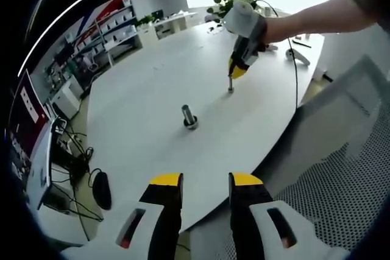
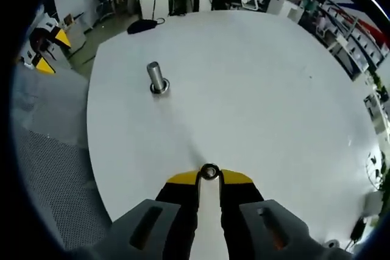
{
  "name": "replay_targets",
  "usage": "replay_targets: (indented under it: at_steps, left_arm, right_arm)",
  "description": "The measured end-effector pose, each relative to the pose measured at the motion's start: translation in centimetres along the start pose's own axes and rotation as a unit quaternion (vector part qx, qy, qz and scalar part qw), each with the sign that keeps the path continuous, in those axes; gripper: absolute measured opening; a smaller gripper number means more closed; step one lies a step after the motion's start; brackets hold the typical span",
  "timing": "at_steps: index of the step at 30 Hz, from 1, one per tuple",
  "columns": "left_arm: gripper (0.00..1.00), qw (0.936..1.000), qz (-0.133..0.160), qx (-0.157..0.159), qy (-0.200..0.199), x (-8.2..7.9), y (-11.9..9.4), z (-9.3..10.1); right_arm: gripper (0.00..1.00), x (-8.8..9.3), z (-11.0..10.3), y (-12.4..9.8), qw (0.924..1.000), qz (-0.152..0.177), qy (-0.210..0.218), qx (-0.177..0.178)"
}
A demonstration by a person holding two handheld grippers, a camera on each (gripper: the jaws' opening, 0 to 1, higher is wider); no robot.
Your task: Place the washer onto the threaded stud by aligning its center hole with the stud, sliding it down to the base, and recovering from edge contact or off-axis alignment until the washer reaches the visible bottom stop.
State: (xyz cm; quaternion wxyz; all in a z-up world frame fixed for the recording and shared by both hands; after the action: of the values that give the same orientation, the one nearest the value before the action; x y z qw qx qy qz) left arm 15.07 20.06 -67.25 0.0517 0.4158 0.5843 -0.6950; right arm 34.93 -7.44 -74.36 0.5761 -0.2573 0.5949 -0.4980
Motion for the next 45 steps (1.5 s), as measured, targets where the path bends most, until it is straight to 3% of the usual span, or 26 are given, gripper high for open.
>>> replay_targets:
  at_steps: [15, 21, 30, 36, 45]
  left_arm:
    - [0.28, 1.0, 0.0, 0.0, -0.003, 0.0, 0.0, -0.1]
    - [0.28, 1.0, 0.0, 0.0, -0.004, 0.0, 0.0, -0.1]
    - [0.28, 0.9999, -0.011, 0.0, 0.002, 0.2, 0.2, 0.1]
    - [0.28, 0.9998, -0.012, -0.012, 0.013, 0.1, 0.2, -0.1]
    - [0.29, 0.9999, -0.012, -0.011, 0.003, 0.2, 0.2, -0.2]
  right_arm:
    - [0.14, 1.1, 0.3, 3.2, 0.9991, -0.022, 0.029, -0.019]
    - [0.14, 0.9, -0.1, 3.4, 0.9987, -0.029, 0.035, -0.024]
    - [0.17, 0.2, -0.7, 3.3, 0.9991, -0.013, 0.034, -0.02]
    - [0.18, 1.0, -0.3, 2.9, 0.9979, 0.006, 0.061, -0.019]
    - [0.18, 3.0, -0.2, 0.5, 0.9934, 0.05, 0.104, 0.001]
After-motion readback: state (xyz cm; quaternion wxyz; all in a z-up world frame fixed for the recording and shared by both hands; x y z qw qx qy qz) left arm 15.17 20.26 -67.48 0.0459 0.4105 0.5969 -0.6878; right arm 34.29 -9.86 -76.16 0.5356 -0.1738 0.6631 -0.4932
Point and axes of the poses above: the point that each gripper's makers call its tool centre point, and the gripper's own axes: y roughly forward along the fingers, z roughly to its right, x roughly out of its underside, the point moved 9 cm from there along -y, roughly backward along the fingers, and after that the axes turned 10 degrees about -y, right-handed, at the moved point
